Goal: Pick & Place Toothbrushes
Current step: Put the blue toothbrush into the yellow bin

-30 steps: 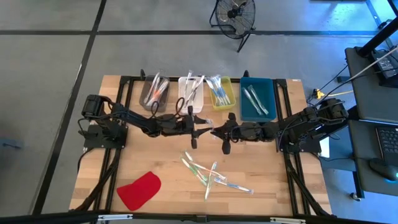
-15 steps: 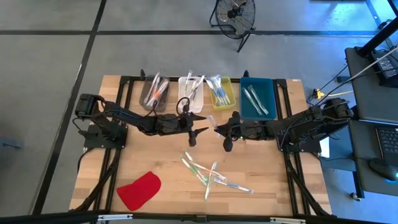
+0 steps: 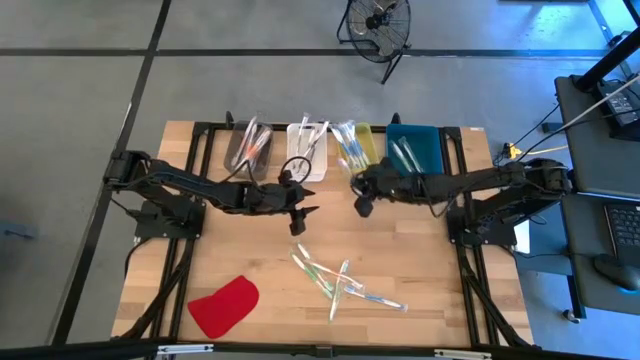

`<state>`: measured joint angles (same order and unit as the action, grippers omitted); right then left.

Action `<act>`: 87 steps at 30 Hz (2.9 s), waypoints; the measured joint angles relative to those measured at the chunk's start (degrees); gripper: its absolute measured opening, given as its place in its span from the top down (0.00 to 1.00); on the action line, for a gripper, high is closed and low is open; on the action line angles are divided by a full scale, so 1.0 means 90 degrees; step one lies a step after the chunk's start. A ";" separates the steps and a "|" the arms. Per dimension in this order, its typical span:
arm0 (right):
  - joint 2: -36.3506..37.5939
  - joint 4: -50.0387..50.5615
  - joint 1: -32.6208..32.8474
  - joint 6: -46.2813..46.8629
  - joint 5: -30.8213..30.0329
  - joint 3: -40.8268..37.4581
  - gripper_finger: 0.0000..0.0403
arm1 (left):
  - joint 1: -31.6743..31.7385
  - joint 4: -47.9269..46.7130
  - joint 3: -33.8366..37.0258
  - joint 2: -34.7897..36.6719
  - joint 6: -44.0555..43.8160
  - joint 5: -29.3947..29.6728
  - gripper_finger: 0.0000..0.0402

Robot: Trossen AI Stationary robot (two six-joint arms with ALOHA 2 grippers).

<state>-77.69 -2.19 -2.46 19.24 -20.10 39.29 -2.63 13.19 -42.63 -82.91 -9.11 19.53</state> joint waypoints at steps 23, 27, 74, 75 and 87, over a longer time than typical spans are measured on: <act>-0.0107 0.1008 -0.2844 -0.1007 0.0574 0.1284 0.90 | -0.0335 -0.0637 0.0000 -0.0024 -0.0245 -0.0350 0.53; -0.0357 0.0915 -0.3165 -0.1000 0.1097 0.1292 0.90 | -0.0335 -0.0637 0.0000 -0.0024 -0.0243 -0.0349 0.54; -0.2543 0.1773 -0.3276 -0.0330 0.1630 0.2213 0.80 | -0.0986 -0.0833 0.0000 -0.0024 0.0003 -0.2330 0.55; -0.2543 0.1768 -0.3276 -0.0331 0.1702 0.2212 0.79 | -0.1061 -0.0833 0.0000 -0.0024 0.0045 -0.2330 0.55; -0.2543 0.1767 -0.3276 -0.0193 0.1836 0.2212 0.60 | -0.1498 -0.0774 -0.0007 -0.0501 0.0473 -0.2347 0.55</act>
<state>-100.57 13.72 -31.94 17.50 -3.57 59.20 -16.12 6.23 -42.70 -87.42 -4.85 -1.58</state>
